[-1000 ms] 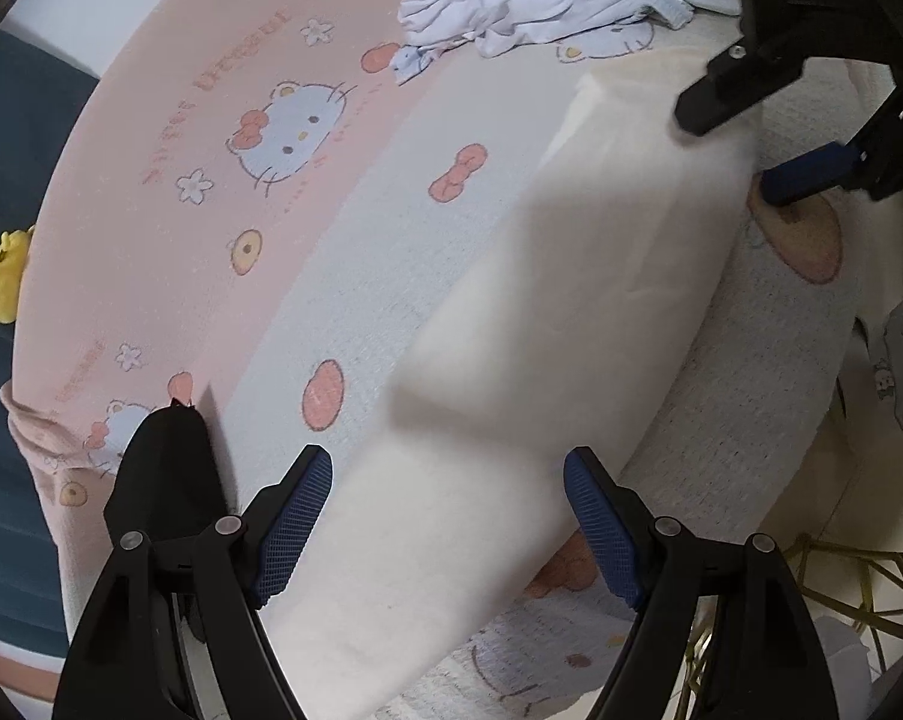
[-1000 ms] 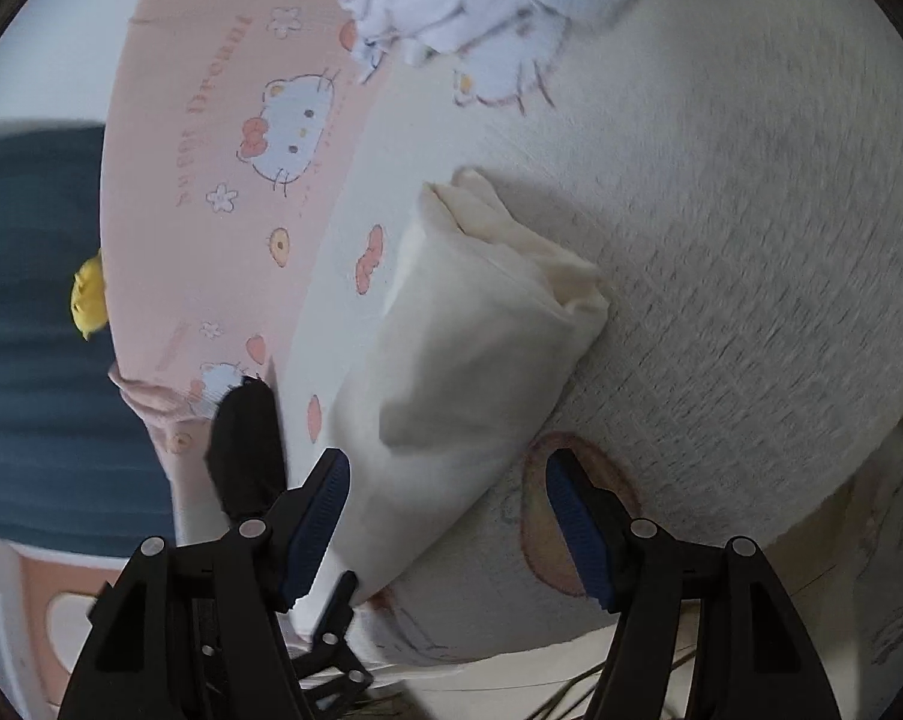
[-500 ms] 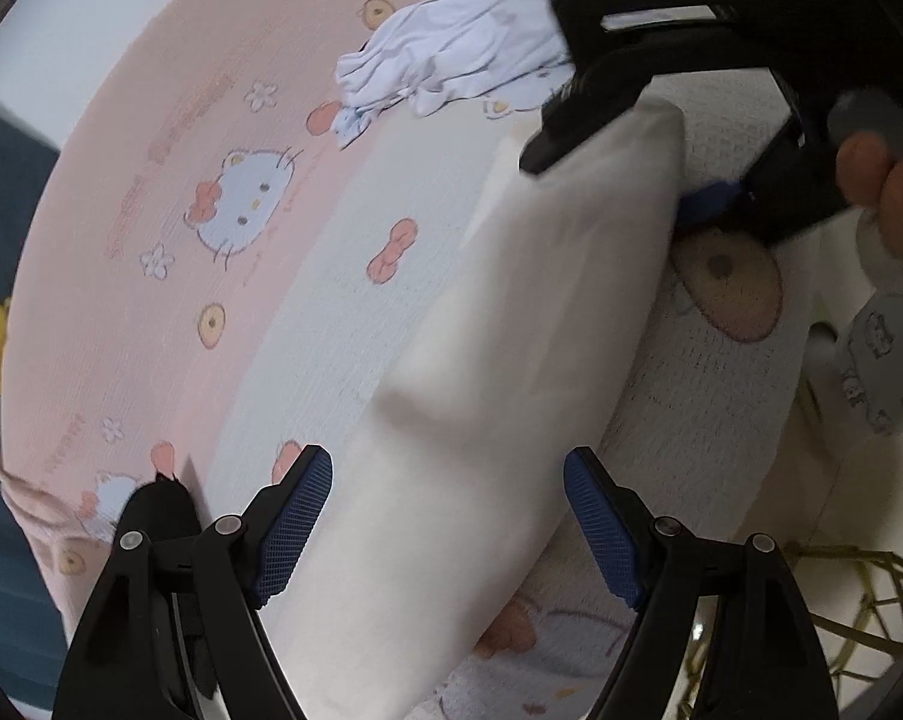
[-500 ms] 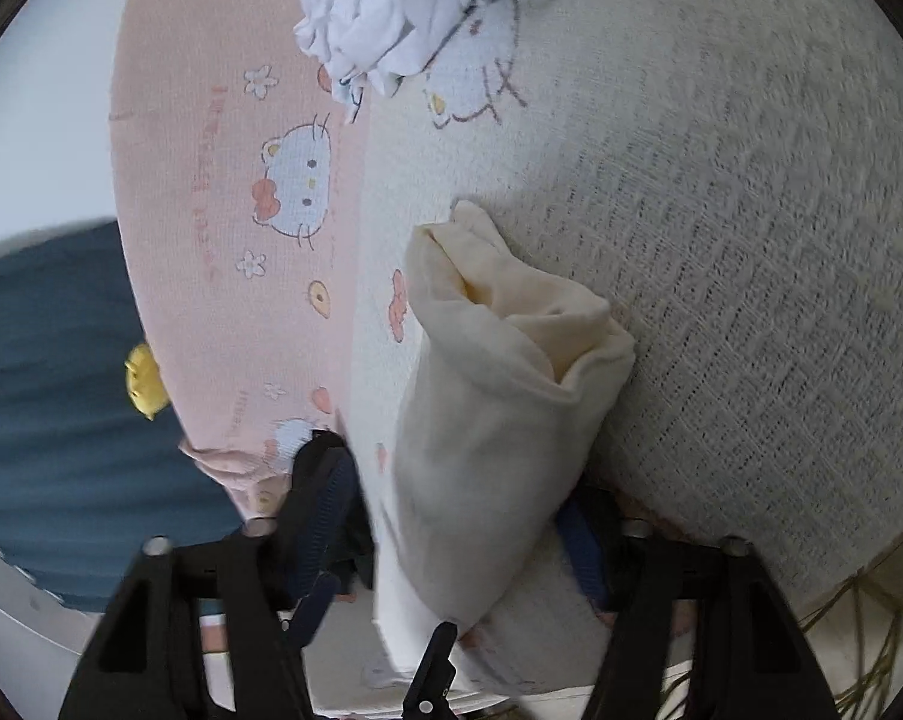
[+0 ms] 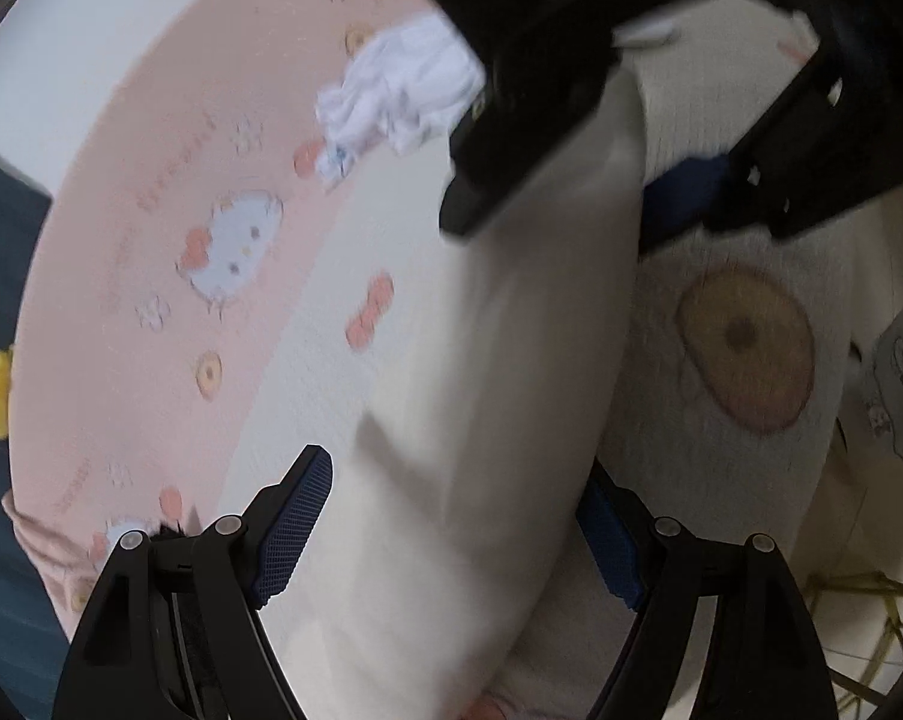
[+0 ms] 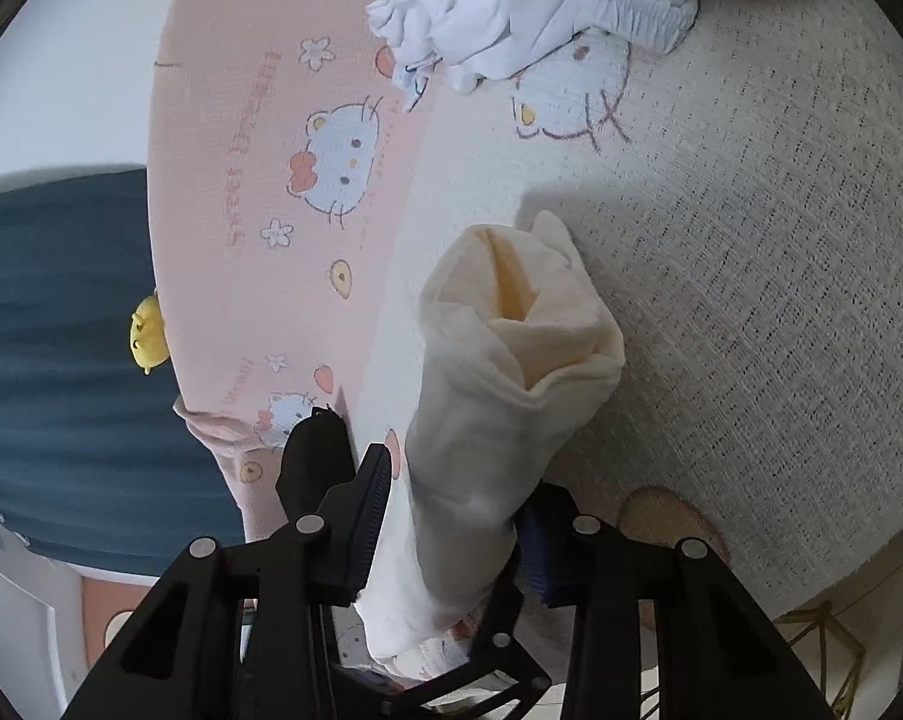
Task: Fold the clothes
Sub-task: 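Grasp the cream shirt bundle end with the right gripper and lift it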
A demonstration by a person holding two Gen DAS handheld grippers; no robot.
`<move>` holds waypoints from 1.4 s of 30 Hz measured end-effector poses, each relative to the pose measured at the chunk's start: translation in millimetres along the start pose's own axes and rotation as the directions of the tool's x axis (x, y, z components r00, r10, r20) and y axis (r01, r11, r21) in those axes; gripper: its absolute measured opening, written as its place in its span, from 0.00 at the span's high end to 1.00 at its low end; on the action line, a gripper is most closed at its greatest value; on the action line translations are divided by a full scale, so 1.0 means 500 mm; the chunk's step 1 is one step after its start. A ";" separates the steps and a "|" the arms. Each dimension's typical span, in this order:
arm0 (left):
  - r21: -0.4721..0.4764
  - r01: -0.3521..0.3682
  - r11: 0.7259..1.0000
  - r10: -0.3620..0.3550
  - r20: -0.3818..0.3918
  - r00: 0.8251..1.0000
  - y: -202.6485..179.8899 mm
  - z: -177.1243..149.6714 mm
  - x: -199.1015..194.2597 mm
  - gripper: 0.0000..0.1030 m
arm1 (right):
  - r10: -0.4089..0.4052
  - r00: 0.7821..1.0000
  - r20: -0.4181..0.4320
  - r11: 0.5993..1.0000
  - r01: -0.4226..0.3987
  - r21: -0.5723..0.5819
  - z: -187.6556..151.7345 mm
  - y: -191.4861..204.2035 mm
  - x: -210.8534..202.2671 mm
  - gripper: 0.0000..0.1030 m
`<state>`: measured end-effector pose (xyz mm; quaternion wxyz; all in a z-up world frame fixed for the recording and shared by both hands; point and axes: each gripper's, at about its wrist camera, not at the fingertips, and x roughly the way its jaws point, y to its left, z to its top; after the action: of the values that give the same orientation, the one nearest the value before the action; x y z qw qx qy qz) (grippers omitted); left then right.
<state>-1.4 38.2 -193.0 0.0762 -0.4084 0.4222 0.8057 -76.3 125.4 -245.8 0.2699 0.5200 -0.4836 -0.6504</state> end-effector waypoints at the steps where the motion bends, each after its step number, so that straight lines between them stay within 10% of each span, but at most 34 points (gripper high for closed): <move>1: 0.009 0.012 1.000 -0.012 0.007 1.000 -0.001 0.001 0.000 0.38 | 0.008 1.000 0.000 1.000 -0.008 0.010 0.001 -0.002 0.000 0.61; 2: 0.009 0.054 0.998 -0.054 -0.004 0.999 -0.002 0.000 0.006 0.55 | 0.009 1.000 -0.002 1.000 -0.009 0.021 0.001 -0.006 0.000 0.60; 5: -0.047 0.112 0.993 -0.113 -0.029 0.993 -0.002 -0.004 0.022 0.61 | -0.051 0.999 -0.018 0.998 0.052 0.037 0.000 -0.024 0.006 0.60; 24: -0.062 0.114 0.992 -0.116 -0.036 0.993 0.000 0.002 0.033 0.60 | -0.062 0.996 0.065 0.992 0.055 0.111 0.058 -0.035 0.045 0.51; 28: -0.072 0.087 0.994 -0.091 -0.047 0.995 -0.001 0.005 0.029 0.59 | -0.139 0.986 0.089 0.989 0.133 0.061 0.052 -0.025 0.052 0.76; 38: -0.230 0.217 0.949 -0.232 -0.039 0.972 0.044 -0.008 -0.028 0.59 | -0.206 0.973 0.105 0.977 0.210 -0.025 0.048 -0.004 0.046 0.77; 42: -0.293 0.159 0.943 -0.177 -0.035 0.984 0.081 -0.017 -0.035 0.59 | -0.177 0.979 0.097 0.983 0.180 -0.023 0.051 0.002 0.040 0.77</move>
<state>-3.9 10.0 -158.0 0.0714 -0.4739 0.2658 0.8365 -106.4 116.9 -253.5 0.1955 0.5254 -0.4368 -0.7035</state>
